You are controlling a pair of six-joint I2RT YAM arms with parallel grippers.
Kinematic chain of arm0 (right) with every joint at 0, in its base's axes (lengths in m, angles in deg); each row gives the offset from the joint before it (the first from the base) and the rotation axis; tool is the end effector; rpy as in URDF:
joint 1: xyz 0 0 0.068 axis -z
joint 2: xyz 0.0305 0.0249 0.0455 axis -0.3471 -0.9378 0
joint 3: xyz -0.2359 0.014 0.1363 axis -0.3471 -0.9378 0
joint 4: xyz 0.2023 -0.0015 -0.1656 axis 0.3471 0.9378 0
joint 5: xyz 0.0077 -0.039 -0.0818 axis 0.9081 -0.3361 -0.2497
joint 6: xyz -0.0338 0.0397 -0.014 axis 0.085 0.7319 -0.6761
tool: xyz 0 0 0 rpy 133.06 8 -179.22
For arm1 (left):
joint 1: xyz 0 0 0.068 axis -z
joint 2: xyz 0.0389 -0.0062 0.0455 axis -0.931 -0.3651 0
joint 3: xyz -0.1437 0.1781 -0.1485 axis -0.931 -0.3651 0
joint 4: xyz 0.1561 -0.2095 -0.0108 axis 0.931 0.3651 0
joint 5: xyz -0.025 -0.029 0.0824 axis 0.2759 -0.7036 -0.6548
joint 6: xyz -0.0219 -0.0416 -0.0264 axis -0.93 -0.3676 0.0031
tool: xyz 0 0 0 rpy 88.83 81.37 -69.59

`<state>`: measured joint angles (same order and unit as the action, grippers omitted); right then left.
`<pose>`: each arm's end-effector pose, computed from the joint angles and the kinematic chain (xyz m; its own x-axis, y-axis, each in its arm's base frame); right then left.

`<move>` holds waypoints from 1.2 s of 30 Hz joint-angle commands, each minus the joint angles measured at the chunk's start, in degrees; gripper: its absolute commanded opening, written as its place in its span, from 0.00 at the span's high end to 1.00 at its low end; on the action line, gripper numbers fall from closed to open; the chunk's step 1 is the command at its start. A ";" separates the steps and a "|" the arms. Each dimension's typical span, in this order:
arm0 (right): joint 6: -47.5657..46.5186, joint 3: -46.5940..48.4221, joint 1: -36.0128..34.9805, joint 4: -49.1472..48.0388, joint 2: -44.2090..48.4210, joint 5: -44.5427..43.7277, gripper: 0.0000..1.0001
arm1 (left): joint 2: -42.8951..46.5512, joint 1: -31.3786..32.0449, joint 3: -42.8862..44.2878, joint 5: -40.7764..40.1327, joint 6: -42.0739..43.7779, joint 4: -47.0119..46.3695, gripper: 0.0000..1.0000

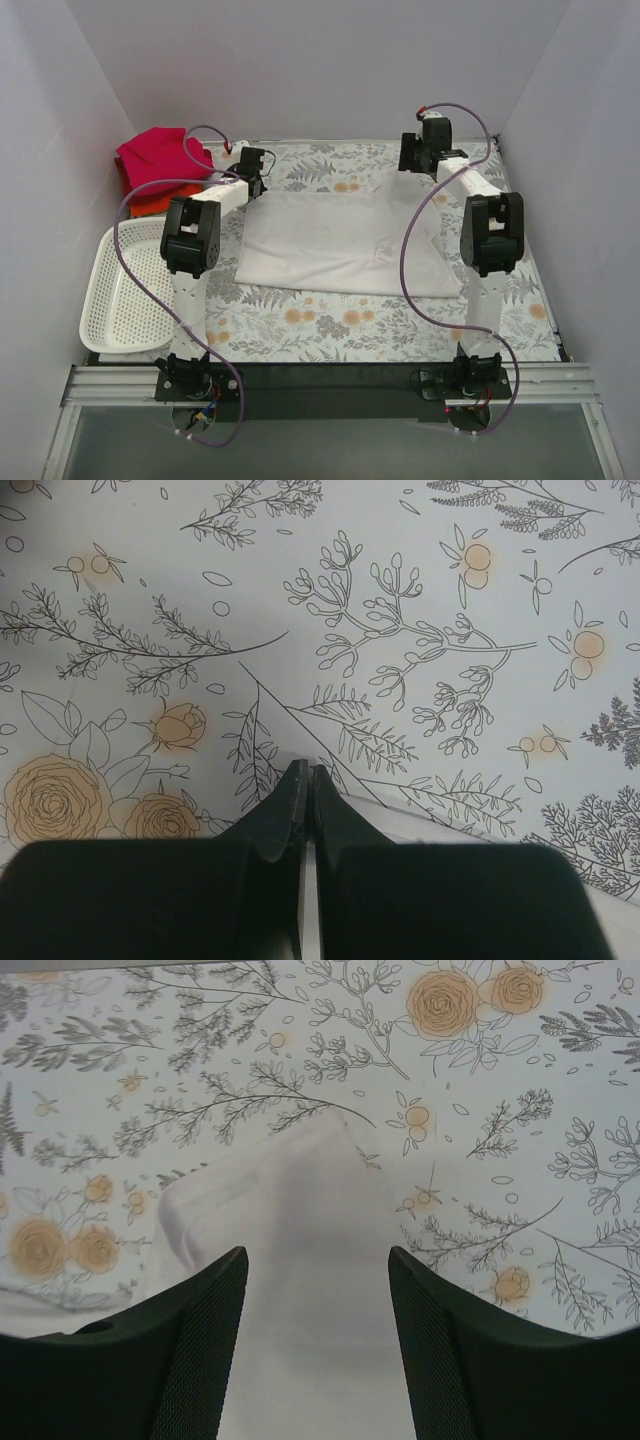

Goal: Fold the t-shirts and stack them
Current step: Fold the tshirt

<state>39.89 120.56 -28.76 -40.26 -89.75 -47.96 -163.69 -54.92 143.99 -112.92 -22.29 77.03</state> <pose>0.4898 0.0714 0.2350 -0.5556 0.0789 -0.8277 -0.0260 0.9934 0.1122 0.4826 -0.1028 0.1433 -0.2929 -0.7701 -0.5667 -0.6567 0.5928 -0.4661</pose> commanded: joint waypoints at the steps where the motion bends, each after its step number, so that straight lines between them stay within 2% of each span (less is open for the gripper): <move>1: -2.42 10.70 -0.25 1.33 -7.47 -2.95 0.48 | 4.55 0.04 -0.99 1.27 0.89 0.93 1.00; 7: -5.23 19.34 -0.08 1.77 -15.83 -3.91 0.48 | 5.69 0.04 -1.69 0.75 1.59 1.02 1.00; 12: -5.85 24.10 0.45 1.86 -20.39 -0.93 0.48 | 6.31 0.13 -2.13 0.75 1.59 0.93 1.00; 18: -7.26 29.09 0.89 4.41 -24.44 1.80 0.49 | 6.31 0.13 -2.04 0.57 1.85 0.93 1.00; 25: -7.00 30.51 1.06 6.25 -24.80 1.89 0.54 | 6.14 0.13 -2.04 0.31 2.20 0.93 1.00; 26: -6.99 31.04 1.15 6.95 -25.15 4.06 0.54 | 6.14 0.04 -2.04 0.22 2.21 0.93 1.00; 32: -7.52 35.08 1.50 9.24 -27.35 6.80 0.65 | 6.05 0.13 -1.95 0.04 2.21 0.84 1.00; 36: -7.52 35.53 1.68 9.42 -27.79 8.04 0.75 | 6.14 -0.14 -1.95 -0.31 2.47 0.84 1.00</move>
<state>33.15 153.43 -27.49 -31.69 -117.18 -42.30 -162.71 -54.92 142.63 -112.64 -20.81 76.99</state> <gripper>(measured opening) 0.266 0.021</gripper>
